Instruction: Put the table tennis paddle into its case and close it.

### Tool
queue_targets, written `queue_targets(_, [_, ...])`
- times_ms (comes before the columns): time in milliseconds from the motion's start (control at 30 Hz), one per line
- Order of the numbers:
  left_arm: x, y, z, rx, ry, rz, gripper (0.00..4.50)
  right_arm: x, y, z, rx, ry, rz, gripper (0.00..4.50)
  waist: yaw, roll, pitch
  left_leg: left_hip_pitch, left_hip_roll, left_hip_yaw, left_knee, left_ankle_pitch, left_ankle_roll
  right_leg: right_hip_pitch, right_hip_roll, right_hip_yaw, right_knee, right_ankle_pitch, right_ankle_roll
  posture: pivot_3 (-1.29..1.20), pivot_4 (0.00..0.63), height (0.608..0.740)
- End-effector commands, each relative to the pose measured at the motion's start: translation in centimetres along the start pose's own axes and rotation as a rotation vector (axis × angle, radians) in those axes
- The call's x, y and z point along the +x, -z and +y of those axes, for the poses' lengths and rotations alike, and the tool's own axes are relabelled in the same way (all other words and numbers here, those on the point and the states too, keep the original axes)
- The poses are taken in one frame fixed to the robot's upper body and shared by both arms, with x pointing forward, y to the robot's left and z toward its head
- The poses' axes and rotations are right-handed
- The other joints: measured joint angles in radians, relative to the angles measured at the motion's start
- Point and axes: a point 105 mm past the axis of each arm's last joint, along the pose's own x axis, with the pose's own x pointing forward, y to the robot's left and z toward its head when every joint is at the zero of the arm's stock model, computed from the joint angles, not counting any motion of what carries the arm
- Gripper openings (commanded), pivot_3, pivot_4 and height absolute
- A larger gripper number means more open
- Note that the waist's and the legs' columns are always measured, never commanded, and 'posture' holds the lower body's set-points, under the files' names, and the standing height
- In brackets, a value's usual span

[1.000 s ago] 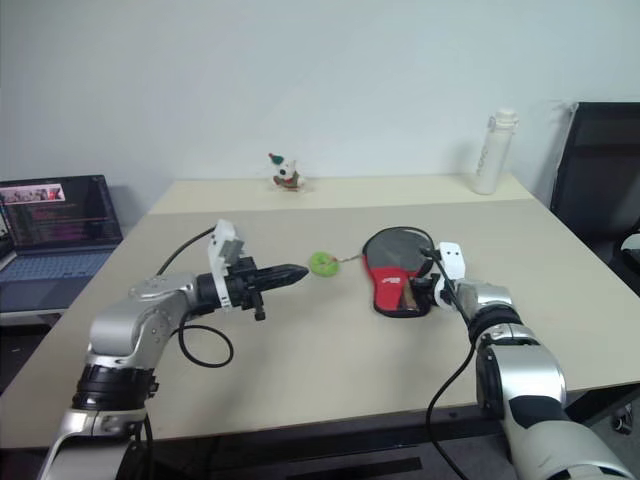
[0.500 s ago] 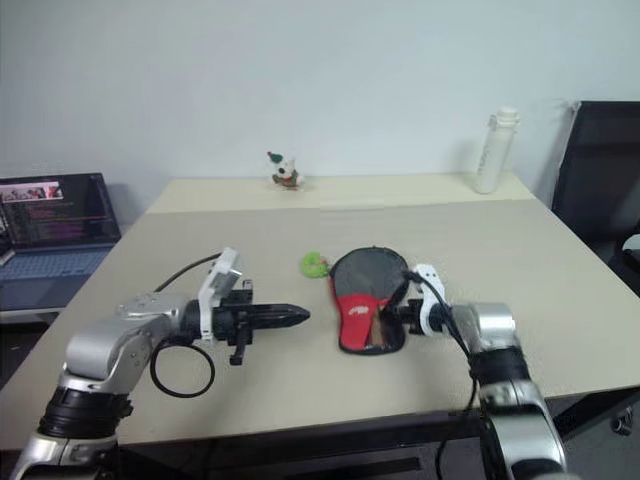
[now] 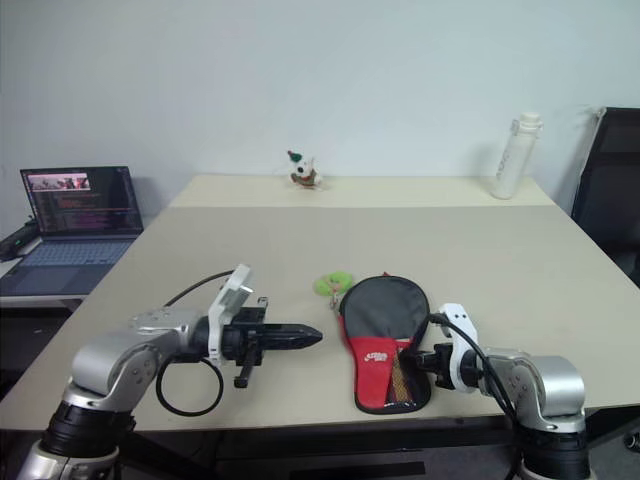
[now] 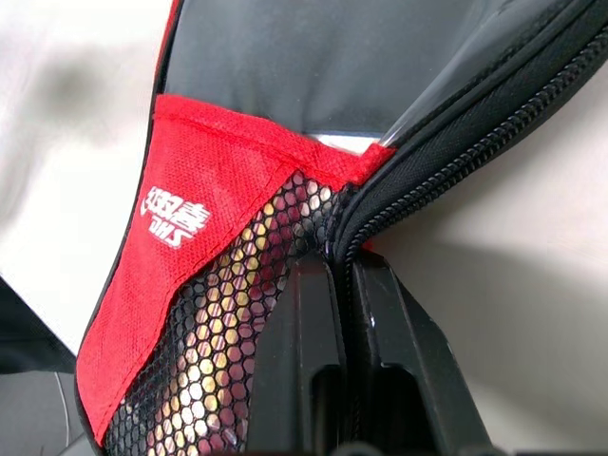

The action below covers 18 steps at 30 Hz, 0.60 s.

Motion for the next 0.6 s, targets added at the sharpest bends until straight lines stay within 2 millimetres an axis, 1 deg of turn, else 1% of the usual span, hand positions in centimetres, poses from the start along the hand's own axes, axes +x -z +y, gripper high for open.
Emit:
queue_targets(33, [0.1,-0.9,-0.5,0.048,0.027,-0.014,0.00,0.2,2.4,0.8,0.050,-0.031,0.091,0.02,-0.001,0.000,0.000,0.000,0.000,0.000,0.000,0.000,0.000,0.000,0.000,0.000,0.000,0.000,0.000,0.00,0.150,0.740])
queue_targets(300, [-0.3,-0.8,-0.1,0.058,0.007,-0.008,0.00,-0.4,2.8,0.3,0.057,-0.011,0.094,0.02,0.000,0.000,0.000,0.000,0.000,0.000,0.000,0.000,0.000,0.000,0.000,0.000,0.000,0.000,-0.001,0.00,0.150,0.740])
queue_targets(367, [-0.3,-0.8,-0.1,0.059,0.006,-0.008,0.00,-0.3,2.7,0.1,0.059,-0.006,0.093,0.02,0.000,0.000,0.000,0.000,0.000,0.000,0.000,0.000,0.000,0.000,0.000,0.000,0.000,0.000,-0.001,0.00,0.150,0.740])
queue_targets(533, [-0.2,-0.6,0.0,0.061,-0.003,-0.009,0.00,-0.1,2.2,-0.9,0.083,0.057,0.067,0.02,0.000,-0.001,0.000,0.000,0.000,0.000,0.000,0.000,0.000,0.000,0.000,0.000,0.000,0.000,-0.001,0.00,0.150,0.740])
queue_targets(567, [-0.2,-0.5,0.0,0.060,-0.006,-0.009,0.00,-0.3,2.0,-1.0,0.083,0.065,0.060,0.54,0.000,-0.001,-0.001,0.000,0.000,0.000,0.000,0.000,0.000,0.000,0.000,0.000,0.000,0.000,-0.001,0.00,0.150,0.740])
queue_targets(600, [-0.3,-0.4,0.2,0.061,-0.019,-0.008,0.00,-0.5,1.7,-1.2,0.073,0.074,0.053,0.80,0.000,-0.001,-0.001,0.000,0.000,0.000,0.000,0.000,0.000,0.000,0.000,0.000,0.000,0.000,-0.001,0.00,0.150,0.740])
